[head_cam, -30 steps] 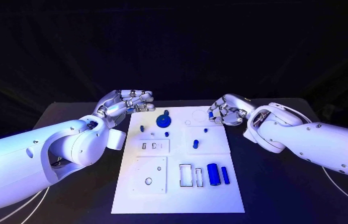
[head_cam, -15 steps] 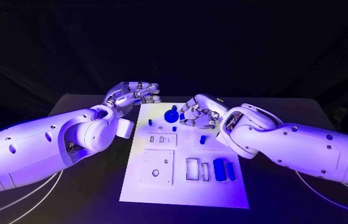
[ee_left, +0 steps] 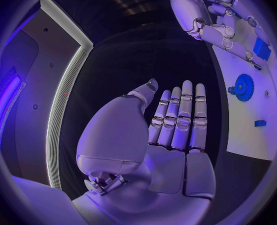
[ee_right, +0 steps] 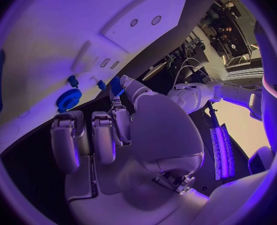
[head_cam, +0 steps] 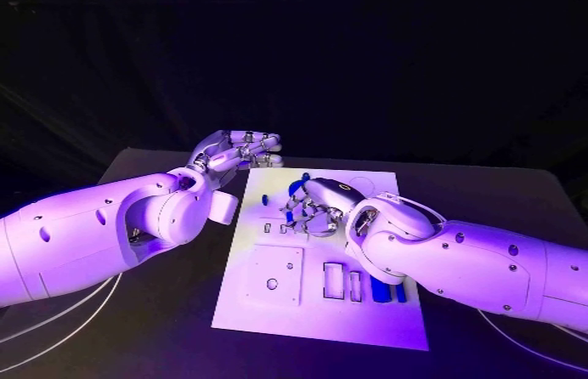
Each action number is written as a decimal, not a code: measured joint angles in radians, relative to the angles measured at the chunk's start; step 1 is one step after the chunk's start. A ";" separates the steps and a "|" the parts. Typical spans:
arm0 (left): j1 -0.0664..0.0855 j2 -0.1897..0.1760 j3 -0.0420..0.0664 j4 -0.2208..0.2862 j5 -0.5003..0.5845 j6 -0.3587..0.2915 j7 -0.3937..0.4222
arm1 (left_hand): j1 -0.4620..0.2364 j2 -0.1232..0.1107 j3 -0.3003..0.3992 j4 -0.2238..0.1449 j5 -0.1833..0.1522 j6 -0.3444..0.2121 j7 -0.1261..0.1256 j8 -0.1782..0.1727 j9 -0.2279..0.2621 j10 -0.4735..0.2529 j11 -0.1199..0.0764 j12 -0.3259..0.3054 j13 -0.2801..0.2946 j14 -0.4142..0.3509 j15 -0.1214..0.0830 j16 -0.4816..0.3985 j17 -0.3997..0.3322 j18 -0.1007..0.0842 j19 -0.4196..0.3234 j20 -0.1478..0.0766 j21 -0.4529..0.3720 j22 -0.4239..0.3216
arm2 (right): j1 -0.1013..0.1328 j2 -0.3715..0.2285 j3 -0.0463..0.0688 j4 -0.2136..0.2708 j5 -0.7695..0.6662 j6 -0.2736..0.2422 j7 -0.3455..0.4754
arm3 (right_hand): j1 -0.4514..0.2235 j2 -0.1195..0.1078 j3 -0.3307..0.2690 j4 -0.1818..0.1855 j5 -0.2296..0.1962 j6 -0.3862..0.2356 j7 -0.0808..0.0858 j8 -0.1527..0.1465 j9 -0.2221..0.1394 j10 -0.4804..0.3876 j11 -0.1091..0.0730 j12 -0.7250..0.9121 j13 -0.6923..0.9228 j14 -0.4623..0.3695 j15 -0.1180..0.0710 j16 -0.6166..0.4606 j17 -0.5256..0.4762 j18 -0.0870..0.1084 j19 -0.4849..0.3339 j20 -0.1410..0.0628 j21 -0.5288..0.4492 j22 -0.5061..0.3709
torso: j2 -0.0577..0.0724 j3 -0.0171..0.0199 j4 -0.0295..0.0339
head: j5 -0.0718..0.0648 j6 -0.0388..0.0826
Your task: Assemble the parts on the task board
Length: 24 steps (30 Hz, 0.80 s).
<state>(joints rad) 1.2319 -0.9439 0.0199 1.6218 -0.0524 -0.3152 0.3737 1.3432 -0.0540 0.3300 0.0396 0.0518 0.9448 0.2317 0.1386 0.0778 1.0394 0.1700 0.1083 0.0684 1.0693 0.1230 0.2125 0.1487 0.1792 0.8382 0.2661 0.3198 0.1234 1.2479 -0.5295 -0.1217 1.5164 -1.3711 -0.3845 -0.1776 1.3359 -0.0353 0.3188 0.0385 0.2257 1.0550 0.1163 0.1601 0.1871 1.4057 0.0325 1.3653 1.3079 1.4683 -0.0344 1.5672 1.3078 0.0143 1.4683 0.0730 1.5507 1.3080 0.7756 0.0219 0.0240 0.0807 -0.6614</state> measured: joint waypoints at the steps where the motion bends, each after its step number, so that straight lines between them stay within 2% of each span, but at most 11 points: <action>1: 0.000 0.000 0.000 0.000 0.000 0.000 0.000 | 0.000 0.000 0.000 0.000 0.000 0.000 0.000 0.000 0.000 0.000 0.000 0.000 0.000 0.000 0.000 0.000 0.000 0.000 0.000 0.000 0.000 0.000 | -0.002 0.004 0.000 -0.002 -0.006 0.004 -0.004 | 0.000 0.000 0.000 0.000 0.000 0.000 0.000 0.000 0.000 -0.002 0.002 0.000 0.000 0.000 0.000 0.000 0.000 0.000 0.000 0.000 0.000 0.000 | 0.000 0.0000 0.0000 | 0.002 -0.001; 12: 0.000 0.002 0.000 0.003 0.001 0.001 0.000 | 0.000 0.000 0.000 0.000 0.000 0.000 0.000 0.000 0.000 0.000 0.000 0.000 0.000 0.000 0.000 0.000 0.000 0.000 0.000 0.000 0.000 0.000 | -0.020 0.026 -0.002 -0.025 -0.062 0.042 -0.045 | 0.000 0.000 0.000 0.000 -0.002 -0.005 0.002 0.000 0.000 -0.003 0.003 0.000 0.000 0.000 0.000 0.000 0.000 0.000 0.000 0.000 0.000 0.000 | 0.000 0.0017 0.0000 | 0.017 -0.016; 24: 0.000 0.002 0.000 0.005 0.001 0.002 -0.001 | 0.000 0.000 0.000 0.000 0.000 0.000 0.000 0.000 0.000 0.000 0.000 0.000 0.000 0.000 0.000 0.000 0.000 0.000 0.000 0.000 0.000 0.000 | -0.027 0.035 -0.003 -0.044 -0.090 0.070 -0.070 | 0.000 -0.001 -0.001 -0.001 0.003 -0.011 0.004 0.001 0.001 -0.003 0.003 -0.004 0.000 0.000 0.000 0.000 0.000 0.000 0.000 0.000 0.000 0.000 | -0.001 0.0012 -0.0004 | 0.020 -0.017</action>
<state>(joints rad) 1.2319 -0.9416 0.0198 1.6269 -0.0512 -0.3133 0.3725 1.3432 -0.0540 0.3300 0.0396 0.0518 0.9448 0.2317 0.1386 0.0778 1.0394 0.1700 0.1083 0.0685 1.0693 0.1230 0.2125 0.1485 0.1793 0.8382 0.2661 0.3198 0.1235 1.2204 -0.4940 -0.1244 1.4724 -1.4606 -0.3148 -0.2478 1.3358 -0.0358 0.3174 0.0374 0.2285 1.0438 0.1207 0.1609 0.1877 1.4023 0.0359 1.3612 1.3076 1.4682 -0.0343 1.5672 1.3076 0.0142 1.4682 0.0732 1.5507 1.3078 0.7750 0.0231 0.0236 0.1006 -0.6789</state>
